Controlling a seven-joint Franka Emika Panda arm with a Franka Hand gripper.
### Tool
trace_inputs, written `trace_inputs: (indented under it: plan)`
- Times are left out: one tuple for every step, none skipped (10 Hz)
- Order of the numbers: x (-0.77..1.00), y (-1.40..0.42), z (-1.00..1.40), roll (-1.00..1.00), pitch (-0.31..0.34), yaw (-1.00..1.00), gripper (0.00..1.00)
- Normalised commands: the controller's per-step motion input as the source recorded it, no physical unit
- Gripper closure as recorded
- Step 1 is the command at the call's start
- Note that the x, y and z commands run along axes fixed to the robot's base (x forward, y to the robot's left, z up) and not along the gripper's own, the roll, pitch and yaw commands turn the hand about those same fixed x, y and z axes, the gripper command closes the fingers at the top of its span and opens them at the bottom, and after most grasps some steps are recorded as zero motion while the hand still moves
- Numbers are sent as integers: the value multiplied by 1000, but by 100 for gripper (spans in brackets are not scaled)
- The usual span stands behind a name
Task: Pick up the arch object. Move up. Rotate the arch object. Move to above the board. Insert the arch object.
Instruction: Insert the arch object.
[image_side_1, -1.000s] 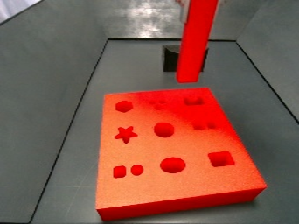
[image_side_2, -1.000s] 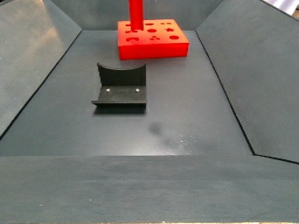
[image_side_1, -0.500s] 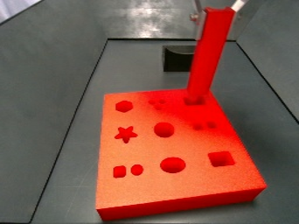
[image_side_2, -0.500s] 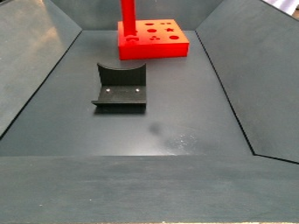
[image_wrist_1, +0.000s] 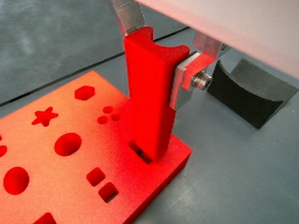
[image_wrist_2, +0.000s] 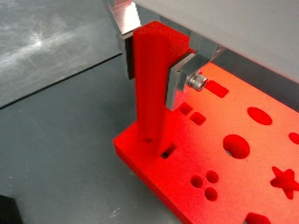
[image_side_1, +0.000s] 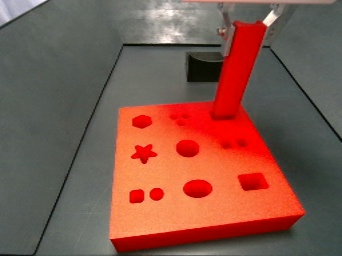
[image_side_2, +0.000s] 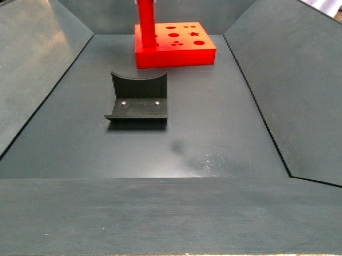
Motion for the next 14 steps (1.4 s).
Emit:
trace_inputs:
  plan:
    - [-149, -111, -83, 0, -63, 0, 100]
    - [-146, -174, -49, 0, -83, 0, 100]
    - [0, -189, -49, 0, -99, 0, 100]
    - [0, -77, -111, 0, -67, 0, 100]
    - [149, 0, -211, 33, -30, 0, 100]
    - [183, 31, -266, 77, -6, 0, 100]
    - [189, 51, -283, 77, -7, 0, 100]
    - [191, 46, -289, 64, -21, 0, 100]
    - [0, 3, -303, 86, -53, 0, 100]
    - [0, 0, -354, 130, -90, 0, 100]
    - [0, 0, -400, 164, -106, 0, 100]
    - [0, 0, -431, 180, -120, 0, 100]
    - [0, 0, -426, 179, -113, 0, 100]
    - [0, 0, -394, 160, -100, 0, 100]
